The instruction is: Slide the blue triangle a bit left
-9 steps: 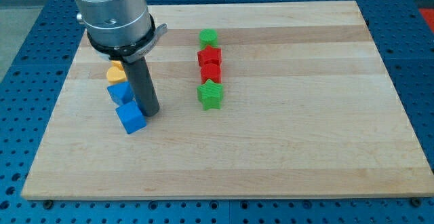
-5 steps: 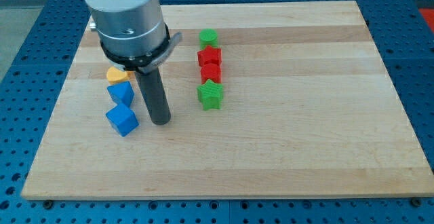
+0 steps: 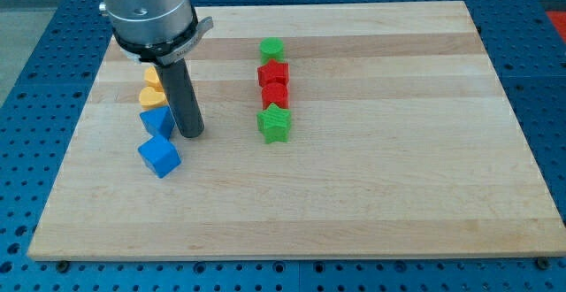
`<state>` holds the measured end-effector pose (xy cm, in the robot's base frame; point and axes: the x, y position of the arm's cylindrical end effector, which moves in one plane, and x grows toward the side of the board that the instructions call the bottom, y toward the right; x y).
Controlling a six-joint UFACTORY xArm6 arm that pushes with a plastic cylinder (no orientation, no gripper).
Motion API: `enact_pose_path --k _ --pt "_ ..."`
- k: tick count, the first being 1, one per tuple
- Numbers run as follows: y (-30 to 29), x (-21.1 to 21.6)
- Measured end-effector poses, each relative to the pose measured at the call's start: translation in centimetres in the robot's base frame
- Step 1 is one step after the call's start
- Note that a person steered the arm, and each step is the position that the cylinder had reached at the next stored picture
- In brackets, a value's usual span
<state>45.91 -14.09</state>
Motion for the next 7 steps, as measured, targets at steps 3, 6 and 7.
enact_pose_path --k 3,6,7 --pt "-0.7 0.3" --pt "-0.9 0.3" --pt "-1.1 0.3"
